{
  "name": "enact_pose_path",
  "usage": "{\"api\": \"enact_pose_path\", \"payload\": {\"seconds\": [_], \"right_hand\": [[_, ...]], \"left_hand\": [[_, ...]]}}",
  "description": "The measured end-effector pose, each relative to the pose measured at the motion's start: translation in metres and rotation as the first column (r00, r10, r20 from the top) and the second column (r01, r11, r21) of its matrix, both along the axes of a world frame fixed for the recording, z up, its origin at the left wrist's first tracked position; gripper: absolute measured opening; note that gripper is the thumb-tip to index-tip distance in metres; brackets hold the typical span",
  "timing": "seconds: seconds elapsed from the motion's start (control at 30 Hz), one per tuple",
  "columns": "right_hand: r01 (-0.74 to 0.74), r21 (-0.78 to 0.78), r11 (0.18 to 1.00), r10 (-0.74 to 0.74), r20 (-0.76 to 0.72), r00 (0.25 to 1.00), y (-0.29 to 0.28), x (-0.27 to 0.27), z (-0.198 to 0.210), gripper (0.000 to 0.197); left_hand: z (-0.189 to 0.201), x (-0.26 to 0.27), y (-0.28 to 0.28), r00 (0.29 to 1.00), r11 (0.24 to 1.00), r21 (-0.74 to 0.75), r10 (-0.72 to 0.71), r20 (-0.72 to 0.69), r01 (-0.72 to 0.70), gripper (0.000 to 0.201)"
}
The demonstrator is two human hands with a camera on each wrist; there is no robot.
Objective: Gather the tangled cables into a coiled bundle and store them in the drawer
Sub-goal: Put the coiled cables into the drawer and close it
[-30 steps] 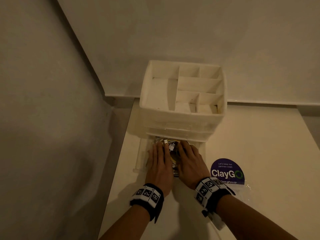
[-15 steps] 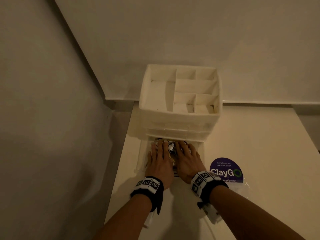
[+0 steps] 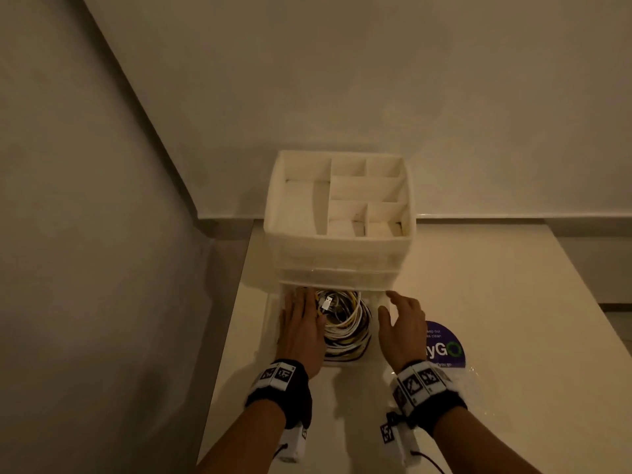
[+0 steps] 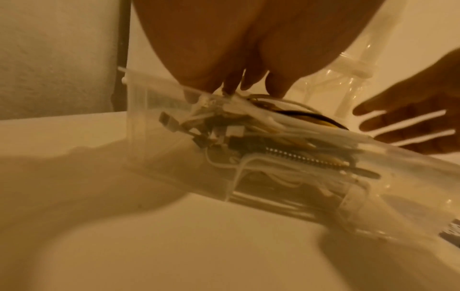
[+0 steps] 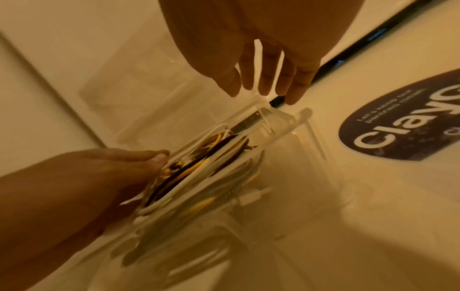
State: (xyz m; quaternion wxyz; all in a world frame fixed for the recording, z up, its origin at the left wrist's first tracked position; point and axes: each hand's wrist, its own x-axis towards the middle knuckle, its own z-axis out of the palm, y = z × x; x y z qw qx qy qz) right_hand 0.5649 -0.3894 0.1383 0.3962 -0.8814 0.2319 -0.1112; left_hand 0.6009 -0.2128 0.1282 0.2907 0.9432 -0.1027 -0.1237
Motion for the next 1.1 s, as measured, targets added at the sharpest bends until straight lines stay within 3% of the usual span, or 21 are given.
{"api": "enact_pose_path", "payload": {"seconds": [0.07,0.2,0.3,0.37,0.47,0.57,0.63,0.77,0.97,1.1], "right_hand": [[0.049,0.107,0.993,-0.039,-0.089,0.995,-0.005,0.007,-0.004,0.056],[0.027,0.310,0.950,0.040,-0.209,0.977,-0.007,0.015,-0.007,0.081],[0.065,0.414,0.908,0.035,-0.230,0.973,-0.012,0.020,-0.011,0.084],[0.069,0.460,0.885,0.036,-0.217,0.976,-0.014,0.021,-0.010,0.085],[0.033,0.480,0.876,0.052,-0.163,0.985,-0.015,0.024,-0.008,0.084],[0.051,0.488,0.872,0.024,-0.146,0.989,-0.018,0.030,-0.009,0.085],[0.059,0.506,0.860,0.013,-0.138,0.990,-0.019,0.033,-0.012,0.087],[0.134,0.553,0.823,-0.077,-0.125,0.989,-0.021,0.041,-0.014,0.081],[0.283,0.477,0.832,-0.216,-0.191,0.957,-0.022,0.061,-0.011,0.032],[0.260,0.473,0.842,-0.200,-0.174,0.964,-0.025,0.060,-0.008,0.036]], "left_hand": [[0.000,0.003,0.002,0.999,0.995,-0.090,0.037,0.033,-0.034,0.054],[0.011,0.008,0.007,0.958,0.945,-0.248,0.251,0.141,-0.211,0.050],[0.018,0.025,0.019,0.927,0.928,-0.182,0.351,0.135,-0.325,0.069],[0.019,0.044,0.031,0.906,0.891,-0.219,0.420,0.060,-0.398,0.084],[0.020,0.068,0.047,0.906,0.836,-0.355,0.356,-0.230,-0.418,0.086],[0.012,0.079,0.061,0.929,0.921,-0.251,0.220,-0.297,-0.299,0.075],[0.009,0.081,0.065,0.917,0.883,-0.350,0.185,-0.354,-0.314,0.069],[0.010,0.084,0.065,0.915,0.817,-0.460,0.189,-0.356,-0.348,0.053],[0.013,0.084,0.050,0.941,0.883,-0.326,0.327,-0.086,-0.336,0.028],[0.010,0.083,0.052,0.959,0.896,-0.345,0.278,-0.057,-0.280,0.025]]}}
